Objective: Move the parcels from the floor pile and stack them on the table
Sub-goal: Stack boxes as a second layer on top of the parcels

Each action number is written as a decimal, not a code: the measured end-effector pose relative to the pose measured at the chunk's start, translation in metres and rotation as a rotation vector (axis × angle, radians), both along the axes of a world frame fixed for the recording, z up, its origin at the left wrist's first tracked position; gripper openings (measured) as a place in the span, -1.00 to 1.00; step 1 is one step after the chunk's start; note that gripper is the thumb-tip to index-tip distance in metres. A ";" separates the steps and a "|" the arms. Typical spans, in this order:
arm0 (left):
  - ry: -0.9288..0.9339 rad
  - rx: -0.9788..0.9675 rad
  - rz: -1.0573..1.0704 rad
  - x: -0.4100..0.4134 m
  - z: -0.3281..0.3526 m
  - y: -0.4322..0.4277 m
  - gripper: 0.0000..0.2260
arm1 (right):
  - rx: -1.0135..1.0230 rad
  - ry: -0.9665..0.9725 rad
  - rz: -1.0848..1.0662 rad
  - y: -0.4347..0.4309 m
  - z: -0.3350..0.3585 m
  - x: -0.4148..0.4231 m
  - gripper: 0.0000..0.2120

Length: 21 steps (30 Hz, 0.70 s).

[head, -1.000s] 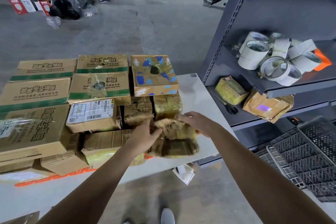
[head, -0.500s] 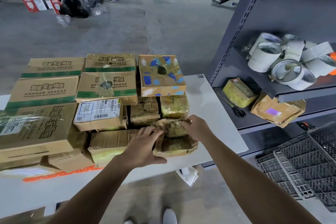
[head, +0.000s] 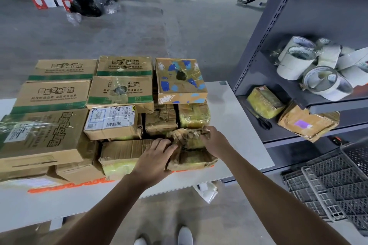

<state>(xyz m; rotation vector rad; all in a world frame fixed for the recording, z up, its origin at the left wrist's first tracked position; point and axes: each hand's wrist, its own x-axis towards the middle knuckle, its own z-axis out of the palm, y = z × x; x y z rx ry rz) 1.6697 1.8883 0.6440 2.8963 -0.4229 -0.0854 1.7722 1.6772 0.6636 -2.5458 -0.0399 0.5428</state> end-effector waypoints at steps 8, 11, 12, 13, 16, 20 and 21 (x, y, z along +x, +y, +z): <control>-0.076 0.038 0.179 -0.002 -0.011 0.012 -0.47 | -0.150 -0.146 0.113 0.010 0.002 -0.005 -0.57; -0.057 0.072 0.214 0.003 -0.015 0.011 -0.45 | -0.181 -0.146 0.145 0.010 0.003 -0.003 -0.58; -0.048 0.090 0.220 0.003 -0.015 0.011 -0.42 | -0.194 -0.149 0.152 0.010 0.004 -0.002 -0.58; -0.034 0.106 0.222 0.002 -0.015 0.010 -0.41 | -0.212 -0.156 0.159 0.010 0.004 -0.001 -0.58; -0.002 0.159 0.225 -0.002 -0.015 0.012 -0.36 | -0.294 -0.206 0.196 0.012 0.005 -0.001 -0.60; -0.015 0.249 0.212 0.001 -0.014 0.017 -0.26 | -0.373 -0.220 0.239 0.016 0.003 -0.003 -0.56; -0.030 0.261 0.212 0.002 -0.014 0.018 -0.24 | -0.381 -0.221 0.243 0.016 0.003 -0.002 -0.55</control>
